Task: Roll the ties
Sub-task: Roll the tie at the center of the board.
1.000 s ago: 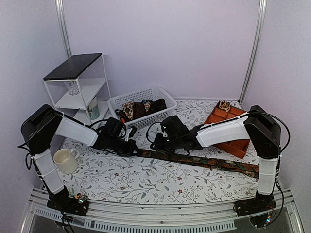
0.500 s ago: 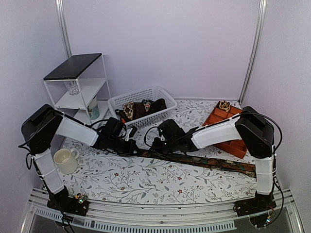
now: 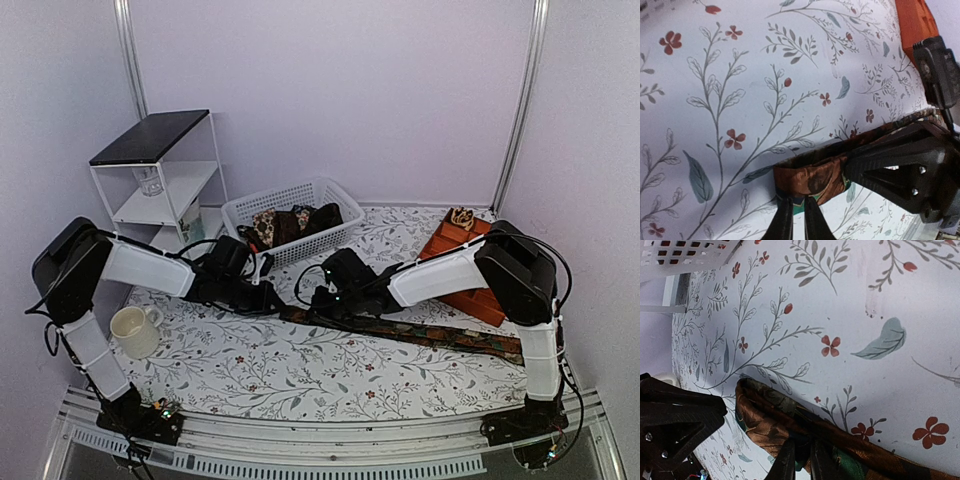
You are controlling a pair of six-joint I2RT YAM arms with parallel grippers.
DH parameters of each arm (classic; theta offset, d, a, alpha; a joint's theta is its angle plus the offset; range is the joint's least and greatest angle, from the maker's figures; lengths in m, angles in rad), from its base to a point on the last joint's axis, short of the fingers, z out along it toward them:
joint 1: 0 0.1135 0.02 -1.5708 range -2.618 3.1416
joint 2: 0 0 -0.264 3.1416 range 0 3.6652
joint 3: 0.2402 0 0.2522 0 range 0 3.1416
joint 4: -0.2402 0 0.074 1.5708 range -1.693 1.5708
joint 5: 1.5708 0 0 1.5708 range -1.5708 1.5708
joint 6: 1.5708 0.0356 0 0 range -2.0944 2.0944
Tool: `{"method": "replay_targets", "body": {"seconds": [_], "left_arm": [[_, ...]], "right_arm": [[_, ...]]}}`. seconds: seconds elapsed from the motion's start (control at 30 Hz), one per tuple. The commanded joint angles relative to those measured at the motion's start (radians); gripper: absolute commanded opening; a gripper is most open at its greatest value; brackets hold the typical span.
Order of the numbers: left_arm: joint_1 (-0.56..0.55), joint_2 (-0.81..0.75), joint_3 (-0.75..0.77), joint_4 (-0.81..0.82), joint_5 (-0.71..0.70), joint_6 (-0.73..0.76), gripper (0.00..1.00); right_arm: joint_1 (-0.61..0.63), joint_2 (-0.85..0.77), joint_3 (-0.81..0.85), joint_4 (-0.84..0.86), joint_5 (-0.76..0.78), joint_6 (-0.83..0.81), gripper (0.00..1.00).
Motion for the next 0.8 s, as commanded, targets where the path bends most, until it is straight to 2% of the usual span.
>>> {"method": "replay_targets", "body": {"seconds": [0.0, 0.17, 0.47, 0.77], "left_arm": [[0.034, -0.024, -0.026, -0.057, -0.065, 0.013, 0.07], [0.052, 0.000, -0.052, -0.013, -0.044, 0.011, 0.00], [0.055, 0.078, -0.063, 0.128, 0.120, -0.008, 0.00], [0.066, 0.090, -0.056, 0.151, 0.199, -0.026, 0.00]], "right_arm": [[-0.003, 0.051, 0.006, -0.050, 0.016, -0.013, 0.13], [-0.002, 0.047, 0.001, -0.047, 0.024, -0.016, 0.13], [-0.002, 0.026, -0.031, -0.001, 0.029, -0.034, 0.13], [-0.006, 0.014, -0.045, 0.051, 0.004, -0.068, 0.13]]}}
